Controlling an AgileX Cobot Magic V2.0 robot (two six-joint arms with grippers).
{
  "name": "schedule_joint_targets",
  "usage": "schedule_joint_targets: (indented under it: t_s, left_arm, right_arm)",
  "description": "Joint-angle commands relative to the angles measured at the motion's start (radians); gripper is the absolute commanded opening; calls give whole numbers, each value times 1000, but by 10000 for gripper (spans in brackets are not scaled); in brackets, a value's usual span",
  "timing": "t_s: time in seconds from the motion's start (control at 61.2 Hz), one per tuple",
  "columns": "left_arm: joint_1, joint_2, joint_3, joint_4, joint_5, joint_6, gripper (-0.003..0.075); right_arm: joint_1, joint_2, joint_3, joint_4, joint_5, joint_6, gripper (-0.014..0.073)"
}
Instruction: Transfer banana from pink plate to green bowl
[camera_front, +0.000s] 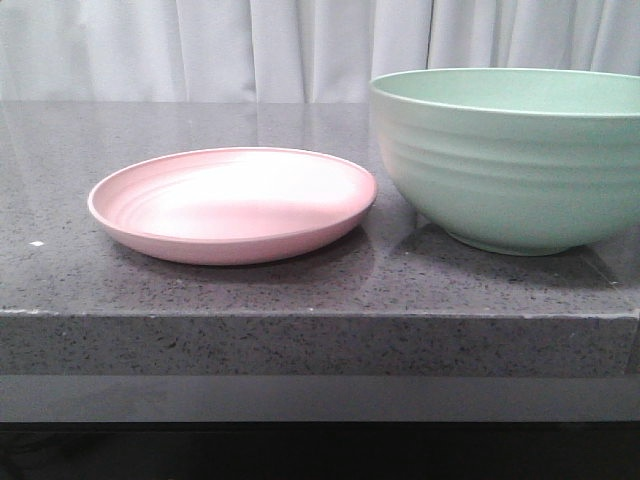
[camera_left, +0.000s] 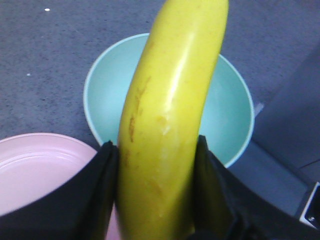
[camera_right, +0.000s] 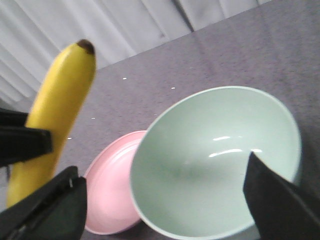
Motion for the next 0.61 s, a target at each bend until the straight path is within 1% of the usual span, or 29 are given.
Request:
schedule_joint_targets:
  t_s: [0.0,0.114,0.36,0.507,0.589]
  left_arm:
    - [-44,-40,-37,-25,-54,1,-4]
    - [-69,-40,-37,-25,-54,1,-4]
    - [-72,-40,-37,-25,-54,1,-4]
    - [-72,-40,-37,-25,-54,1,-4]
    - [-72,-40,-37,-25,-54,1,-4]
  right_arm:
    - [25,63,-80,131,-33,-76,643]
    - [58,136,-118,248,-34,-153,643]
    - [106,320,-191,527,-23,-371,643]
    - [114,429,-237,696,43,-512,643]
    - [114,470,-252,761,81,-571,643]
